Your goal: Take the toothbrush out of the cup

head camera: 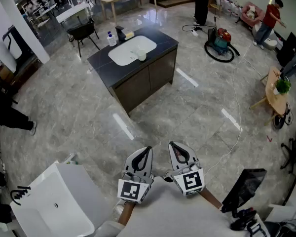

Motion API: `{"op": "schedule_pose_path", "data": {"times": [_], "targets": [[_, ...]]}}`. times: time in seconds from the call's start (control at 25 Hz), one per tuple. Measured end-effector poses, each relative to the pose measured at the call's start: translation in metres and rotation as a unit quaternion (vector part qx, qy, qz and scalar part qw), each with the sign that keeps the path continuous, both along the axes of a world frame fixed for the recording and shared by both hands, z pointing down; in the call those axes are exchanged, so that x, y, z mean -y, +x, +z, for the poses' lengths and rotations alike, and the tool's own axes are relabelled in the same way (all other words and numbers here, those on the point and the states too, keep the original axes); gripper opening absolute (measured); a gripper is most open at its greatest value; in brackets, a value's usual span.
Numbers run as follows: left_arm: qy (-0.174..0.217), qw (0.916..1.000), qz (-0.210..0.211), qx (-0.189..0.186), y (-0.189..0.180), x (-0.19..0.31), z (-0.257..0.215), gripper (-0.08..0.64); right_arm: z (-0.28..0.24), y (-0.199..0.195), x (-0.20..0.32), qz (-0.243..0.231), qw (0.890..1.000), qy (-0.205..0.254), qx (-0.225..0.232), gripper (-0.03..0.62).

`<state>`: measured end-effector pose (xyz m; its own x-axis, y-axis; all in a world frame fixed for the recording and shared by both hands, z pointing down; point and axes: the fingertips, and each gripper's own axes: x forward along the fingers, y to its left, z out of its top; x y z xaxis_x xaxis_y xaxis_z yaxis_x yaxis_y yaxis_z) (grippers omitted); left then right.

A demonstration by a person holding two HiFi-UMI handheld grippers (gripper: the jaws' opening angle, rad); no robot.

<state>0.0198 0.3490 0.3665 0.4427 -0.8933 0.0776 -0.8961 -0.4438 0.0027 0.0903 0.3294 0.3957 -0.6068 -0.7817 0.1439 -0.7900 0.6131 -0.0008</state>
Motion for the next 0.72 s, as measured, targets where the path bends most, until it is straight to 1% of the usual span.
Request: {"op": "schedule_pose_path", "data": {"times": [0.2, 0.24, 0.36, 0.44, 0.6, 0.72], "targets": [[0.0, 1.0, 0.003, -0.006, -0.001, -0.001, 0.002, 0.005, 0.001, -0.001, 0.001, -0.001, 1.0, 0.001, -0.005, 0.003], [0.001, 1.0, 0.003, -0.008, -0.001, -0.001, 0.001, 0.003, 0.001, -0.001, 0.001, -0.003, 1.0, 0.008, -0.007, 0.003], [0.003, 1.0, 0.002, -0.009, -0.002, -0.002, 0.002, 0.003, -0.008, -0.004, 0.002, -0.017, 0.998, 0.054, -0.017, 0.003], [0.002, 1.0, 0.0, -0.008, -0.003, -0.001, 0.001, 0.005, -0.01, -0.006, 0.003, -0.021, 0.998, 0.062, -0.02, 0.003], [0.002, 1.0, 0.001, -0.01, -0.002, -0.001, 0.001, 0.005, -0.009, -0.006, 0.003, -0.019, 0.998, 0.055, -0.021, 0.003], [0.002, 0.9999, 0.003, -0.01, -0.002, -0.001, 0.001, 0.005, -0.005, -0.004, 0.002, -0.009, 1.0, 0.027, -0.012, 0.003]]}}
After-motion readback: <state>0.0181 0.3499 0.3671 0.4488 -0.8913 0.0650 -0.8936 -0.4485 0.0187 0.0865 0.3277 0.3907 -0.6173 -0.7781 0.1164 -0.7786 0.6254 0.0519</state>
